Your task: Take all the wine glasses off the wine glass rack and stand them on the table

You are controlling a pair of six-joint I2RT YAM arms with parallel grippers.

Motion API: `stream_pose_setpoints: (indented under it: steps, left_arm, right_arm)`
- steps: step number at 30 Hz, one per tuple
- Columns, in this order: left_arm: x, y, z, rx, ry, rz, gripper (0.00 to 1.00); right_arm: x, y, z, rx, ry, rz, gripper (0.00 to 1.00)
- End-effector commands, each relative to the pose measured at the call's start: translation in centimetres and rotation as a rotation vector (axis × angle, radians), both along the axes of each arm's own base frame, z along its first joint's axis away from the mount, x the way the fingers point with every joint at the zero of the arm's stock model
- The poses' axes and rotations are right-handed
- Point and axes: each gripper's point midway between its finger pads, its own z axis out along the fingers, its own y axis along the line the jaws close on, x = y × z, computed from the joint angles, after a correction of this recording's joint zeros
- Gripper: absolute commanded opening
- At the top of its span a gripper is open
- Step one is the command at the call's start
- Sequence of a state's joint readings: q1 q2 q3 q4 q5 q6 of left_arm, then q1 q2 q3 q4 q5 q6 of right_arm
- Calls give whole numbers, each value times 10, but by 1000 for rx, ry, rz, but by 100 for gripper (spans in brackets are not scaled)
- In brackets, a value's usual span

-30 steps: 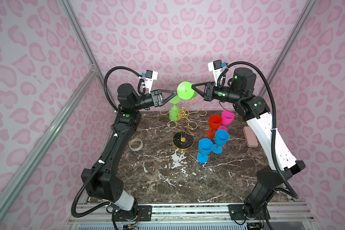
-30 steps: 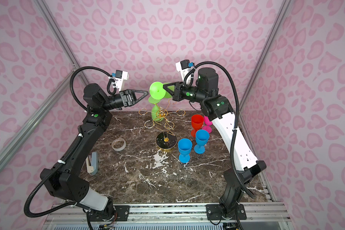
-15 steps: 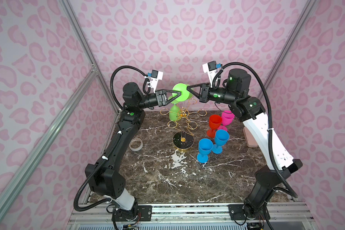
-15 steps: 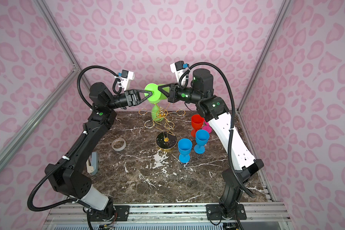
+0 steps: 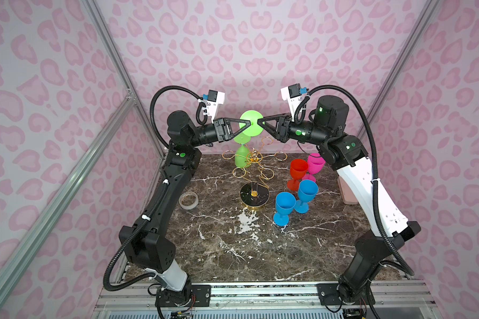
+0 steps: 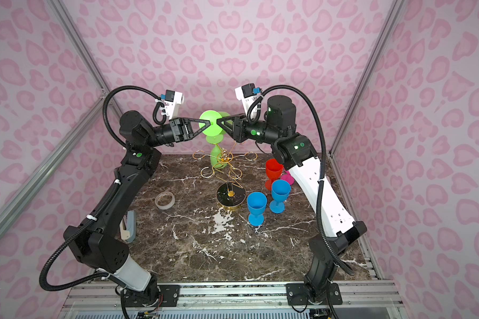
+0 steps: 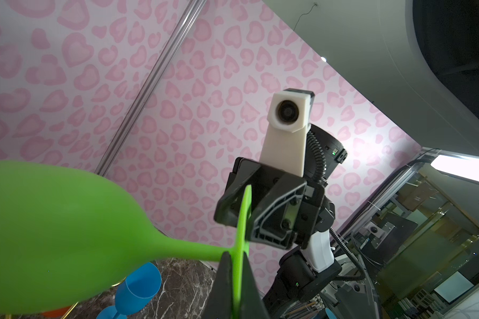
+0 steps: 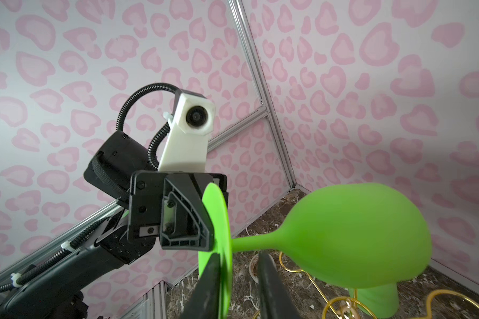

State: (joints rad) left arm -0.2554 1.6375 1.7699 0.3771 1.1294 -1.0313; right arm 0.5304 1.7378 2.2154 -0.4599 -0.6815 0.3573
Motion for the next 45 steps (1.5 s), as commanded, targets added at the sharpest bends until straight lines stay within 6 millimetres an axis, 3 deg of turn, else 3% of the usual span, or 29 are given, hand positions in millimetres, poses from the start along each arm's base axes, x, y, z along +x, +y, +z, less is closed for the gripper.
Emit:
stream_pose_setpoints:
  steps: [1, 7, 11, 17, 26, 29, 30, 45]
  left_arm:
    - [-9, 4, 23, -40, -72, -2, 4]
    - [-10, 6, 37, -74, -47, 6, 4]
    - [-10, 7, 39, -86, -18, 8, 4]
    - [-8, 7, 36, -95, 25, 8, 4]
    - [-8, 7, 38, -109, 51, -2, 4]
    - [-7, 7, 38, -114, 59, -4, 4]
    - [-6, 7, 38, -116, 62, -4, 4]
    - [-11, 6, 43, -148, 90, -50, 4]
  right_arm:
    - [-4, -12, 4, -38, -99, -51, 39]
    - [-9, -53, -23, -166, -316, -256, 75]
    - [-3, -67, -37, -210, -439, -350, 98]
    - [11, -61, -53, -237, -562, -378, 99]
    - [26, -42, -37, -186, -717, -395, 99]
    - [34, -31, -42, -187, -727, -373, 99]
    - [34, -29, -29, -168, -752, -373, 99]
    - [71, 3, -28, -179, -771, -364, 99]
